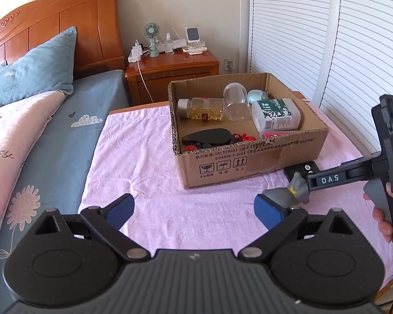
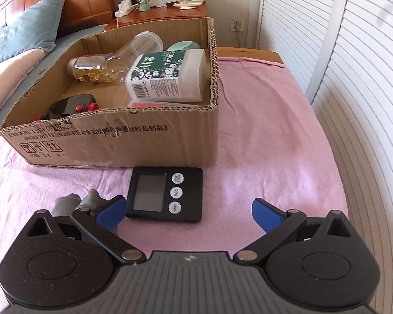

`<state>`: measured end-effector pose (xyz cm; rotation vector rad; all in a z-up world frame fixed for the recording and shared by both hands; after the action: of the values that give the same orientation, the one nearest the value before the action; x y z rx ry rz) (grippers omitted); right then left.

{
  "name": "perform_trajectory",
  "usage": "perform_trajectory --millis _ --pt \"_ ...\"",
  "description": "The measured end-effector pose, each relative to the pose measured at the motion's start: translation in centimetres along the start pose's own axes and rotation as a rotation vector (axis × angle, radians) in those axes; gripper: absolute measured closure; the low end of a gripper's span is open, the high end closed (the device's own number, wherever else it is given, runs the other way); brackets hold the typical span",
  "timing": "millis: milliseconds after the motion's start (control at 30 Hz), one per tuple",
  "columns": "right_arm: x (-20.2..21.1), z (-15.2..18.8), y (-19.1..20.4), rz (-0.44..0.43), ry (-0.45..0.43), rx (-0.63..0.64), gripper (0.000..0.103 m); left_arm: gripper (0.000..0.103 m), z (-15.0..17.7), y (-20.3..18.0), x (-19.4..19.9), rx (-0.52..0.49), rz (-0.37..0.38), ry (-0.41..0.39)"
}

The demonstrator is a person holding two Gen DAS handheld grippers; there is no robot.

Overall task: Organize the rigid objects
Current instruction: 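Move right tool to black digital timer while left nears gray elephant toy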

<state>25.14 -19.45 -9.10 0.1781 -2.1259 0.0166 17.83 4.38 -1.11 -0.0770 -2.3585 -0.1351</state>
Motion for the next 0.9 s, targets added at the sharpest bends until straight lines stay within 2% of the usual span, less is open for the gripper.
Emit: perform_trajectory --millis 100,333,467,700,900 --pt "-0.7 -1.1 0.0 0.026 0.008 0.026 0.000 0.006 0.1 0.2 -0.1 0.005 -0.001 0.004" --pt "-2.8 -2.9 0.3 -0.035 0.074 0.006 0.000 0.006 0.3 0.2 -0.8 0.008 -0.001 0.027" --pt "-2.7 -3.4 0.2 -0.013 0.081 -0.003 0.000 0.006 0.4 0.0 -0.8 -0.003 -0.001 0.029" --pt "-2.0 -1.4 -2.1 0.035 0.072 -0.035 0.000 0.006 0.4 -0.3 -1.3 -0.009 0.002 0.041" --pt "-1.1 0.4 -1.0 -0.009 0.059 0.011 0.000 0.006 0.6 -0.8 -1.2 -0.021 0.010 0.045"
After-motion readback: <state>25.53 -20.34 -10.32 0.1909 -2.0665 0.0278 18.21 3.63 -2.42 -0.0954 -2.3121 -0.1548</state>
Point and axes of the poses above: each gripper's, at about its wrist camera, not at the fingertips, and x roughly against the way its jaws point, y to its left, z to its underside, the point moved 7 cm from there along -x, roughly the way its jaws point, and after that the axes turned 2 degrees about -x, right-handed, at the moved point
